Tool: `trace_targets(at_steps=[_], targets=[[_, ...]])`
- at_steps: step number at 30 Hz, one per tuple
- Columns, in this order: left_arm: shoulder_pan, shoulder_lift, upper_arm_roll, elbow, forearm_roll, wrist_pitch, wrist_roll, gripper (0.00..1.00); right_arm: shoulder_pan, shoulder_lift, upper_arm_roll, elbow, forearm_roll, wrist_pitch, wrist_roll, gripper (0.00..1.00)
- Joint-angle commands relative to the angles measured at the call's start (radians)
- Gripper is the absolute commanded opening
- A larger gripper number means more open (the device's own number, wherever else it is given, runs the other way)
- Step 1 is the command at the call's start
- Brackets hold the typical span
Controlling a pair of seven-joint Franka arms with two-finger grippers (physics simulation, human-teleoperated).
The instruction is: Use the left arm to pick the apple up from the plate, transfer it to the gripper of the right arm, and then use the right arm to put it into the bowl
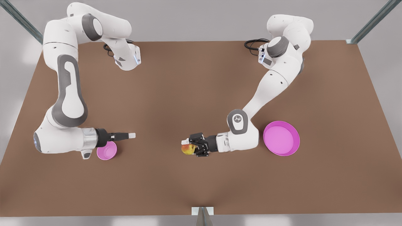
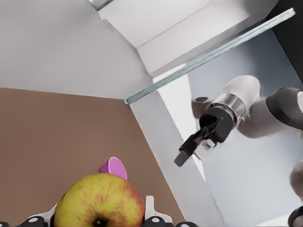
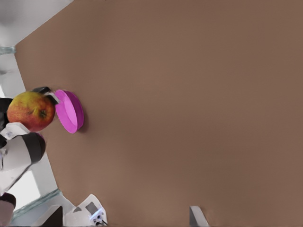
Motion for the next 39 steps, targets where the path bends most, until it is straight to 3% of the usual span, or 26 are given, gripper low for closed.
trace_targets(at_steps=[1, 6, 22, 30, 39], targets=[[-0.027, 0.012, -0.003, 0.041, -0.033, 0.025, 0.902, 0.74, 0.0, 0.061, 0.001, 0.001, 0.301, 0.136, -0.258, 1.0], [-0.056, 0.015, -0.029, 0.053, -0.108, 0.065, 1.175, 0.74, 0.003, 0.21, 0.008, 0.031, 0.511, 0.233, -0.622, 1.0], [-0.087, 0.064, -0.031, 0.055, -0.179, 0.09, 1.192, 0.78, 0.012, 0.21, 0.103, -0.106, 0.586, 0.112, -0.977, 0.99], [-0.099, 0.075, -0.031, 0.055, -0.179, 0.105, 1.191, 0.78, 0.001, 0.207, 0.15, -0.143, 0.706, 0.139, -0.943, 1.0], [-0.101, 0.078, -0.031, 0.055, -0.179, 0.108, 1.192, 0.78, 0.006, 0.227, 0.14, -0.173, 0.601, 0.139, -0.765, 1.0]])
